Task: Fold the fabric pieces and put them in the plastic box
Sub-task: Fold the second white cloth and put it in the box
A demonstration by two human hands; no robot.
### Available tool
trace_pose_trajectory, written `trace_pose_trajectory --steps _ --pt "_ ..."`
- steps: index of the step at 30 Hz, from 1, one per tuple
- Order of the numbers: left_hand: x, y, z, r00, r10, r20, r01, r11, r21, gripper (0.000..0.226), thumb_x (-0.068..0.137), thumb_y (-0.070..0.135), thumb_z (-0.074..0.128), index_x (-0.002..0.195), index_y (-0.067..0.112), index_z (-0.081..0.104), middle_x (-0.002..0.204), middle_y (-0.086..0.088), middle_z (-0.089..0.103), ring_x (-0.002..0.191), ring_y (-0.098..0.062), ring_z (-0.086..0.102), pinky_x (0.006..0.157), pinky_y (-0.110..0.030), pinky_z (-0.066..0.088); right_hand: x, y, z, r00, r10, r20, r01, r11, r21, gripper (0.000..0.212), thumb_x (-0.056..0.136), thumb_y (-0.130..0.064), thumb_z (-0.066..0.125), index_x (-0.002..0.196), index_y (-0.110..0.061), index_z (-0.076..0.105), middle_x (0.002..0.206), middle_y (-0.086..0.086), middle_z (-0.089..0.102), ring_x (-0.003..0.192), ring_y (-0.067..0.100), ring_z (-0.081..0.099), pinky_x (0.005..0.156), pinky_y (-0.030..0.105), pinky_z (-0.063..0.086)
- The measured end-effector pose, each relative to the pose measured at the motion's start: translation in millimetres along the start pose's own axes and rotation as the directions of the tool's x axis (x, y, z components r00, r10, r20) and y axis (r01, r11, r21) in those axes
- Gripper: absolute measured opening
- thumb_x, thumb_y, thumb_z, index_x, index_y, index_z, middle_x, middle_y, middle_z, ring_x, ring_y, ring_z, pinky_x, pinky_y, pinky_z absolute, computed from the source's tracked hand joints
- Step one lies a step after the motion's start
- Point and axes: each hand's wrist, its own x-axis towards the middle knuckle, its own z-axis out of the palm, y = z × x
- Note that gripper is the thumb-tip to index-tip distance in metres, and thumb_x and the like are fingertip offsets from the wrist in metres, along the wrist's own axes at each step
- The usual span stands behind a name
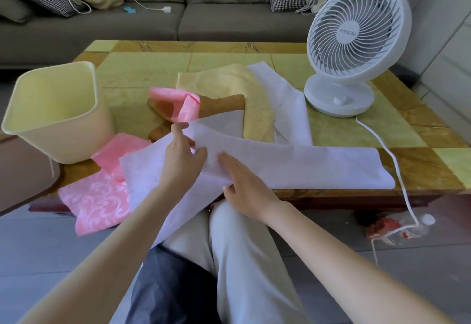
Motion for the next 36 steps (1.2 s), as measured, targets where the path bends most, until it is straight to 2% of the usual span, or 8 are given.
trace_pose_trajectory --steps 3,11,16,18,21,24,28,36 --pt "-5.5 23.1 9.0 0.998 0.069 -0.005 -0.07 0.995 -0.066 0.048 0.085 0.009 0.058 0.128 0.014 0.035 0.079 0.017 0.049 0.07 -0.003 0.052 0.057 -0.012 0.036 -3.6 -16.3 -3.4 0.993 -0.02 -0.112 0.03 0.996 0.089 0.065 0.09 -0.024 0.053 0.146 -0.025 0.02 0.144 -0.007 0.037 0.129 0.013 0.039 0.097 0.033 0.041" --pt "-17.3 60.8 38.7 0.969 0.186 0.164 -0.135 0.951 -0.277 0.018 0.095 0.021 0.044 0.111 0.026 0.039 0.089 0.017 0.055 0.069 0.01 0.058 0.06 -0.009 0.046 -6.4 -4.2 -23.8 0.928 0.182 -0.327 -0.148 0.981 0.127 0.024 0.098 -0.022 0.039 0.115 -0.008 0.049 0.089 0.01 0.066 0.084 0.028 0.062 0.073 0.04 0.049" --pt "-23.7 47.9 52.7 0.948 0.207 0.241 -0.177 0.974 -0.14 0.023 0.096 0.018 0.043 0.119 0.017 0.046 0.109 0.002 0.055 0.084 -0.003 0.053 0.071 -0.011 0.04 -7.2 19.5 -40.3 0.838 0.323 -0.439 -0.206 0.934 0.292 0.019 0.095 -0.024 0.047 0.077 -0.018 0.047 0.063 -0.006 0.051 0.058 0.008 0.05 0.051 0.017 0.034" --pt "-28.2 42.5 62.5 0.9 0.312 0.305 -0.37 0.916 0.154 0.03 0.095 0.025 0.045 0.124 0.016 0.044 0.119 -0.002 0.05 0.097 -0.016 0.05 0.08 -0.023 0.037 -9.0 36.4 -50.2 0.785 0.42 -0.455 -0.236 0.882 0.407 0.003 0.09 -0.017 0.054 0.088 -0.018 0.052 0.069 -0.008 0.053 0.061 0.005 0.051 0.057 0.017 0.038" --pt "-33.0 38.6 86.5 0.82 0.357 0.448 -0.558 0.675 0.483 0.043 0.092 0.041 0.049 0.125 0.015 0.039 0.116 -0.005 0.043 0.103 -0.023 0.044 0.084 -0.032 0.034 -15.9 61.6 -56.1 0.716 0.556 -0.423 -0.304 0.793 0.528 0.043 0.084 -0.012 0.06 0.124 -0.013 0.045 0.098 0.003 0.06 0.082 0.02 0.063 0.066 0.027 0.051" --pt "-34.9 36.3 107.9 0.803 0.336 0.492 -0.588 0.578 0.566 0.041 0.089 0.032 0.053 0.121 0.013 0.036 0.114 -0.006 0.041 0.1 -0.023 0.042 0.082 -0.031 0.034 -24.5 80.5 -53.6 0.673 0.616 -0.409 -0.368 0.759 0.537 0.059 0.081 -0.01 0.062 0.132 -0.017 0.033 0.106 -0.002 0.051 0.076 0.003 0.055 0.054 0.014 0.038" --pt "-36.7 29.4 116.1 0.789 0.303 0.534 -0.6 0.569 0.563 0.031 0.085 0.013 0.048 0.115 0.013 0.039 0.11 -0.005 0.042 0.097 -0.022 0.042 0.075 -0.03 0.028 -34.7 103.0 -47.0 0.65 0.669 -0.361 -0.464 0.725 0.508 0.044 0.082 -0.009 0.059 0.118 -0.016 0.035 0.09 -0.007 0.048 0.066 0.002 0.047 0.047 0.017 0.035" --pt "-34.5 25.0 113.4 0.816 0.289 0.501 -0.535 0.705 0.465 0.032 0.097 0.039 0.036 0.118 0.018 0.046 0.112 -0.002 0.046 0.1 -0.02 0.045 0.085 -0.031 0.036 -37.9 110.3 -42.4 0.657 0.665 -0.355 -0.535 0.743 0.403 0.042 0.097 -0.025 0.038 0.134 -0.005 0.038 0.094 0.004 0.053 0.078 0.022 0.057 0.061 0.032 0.044"
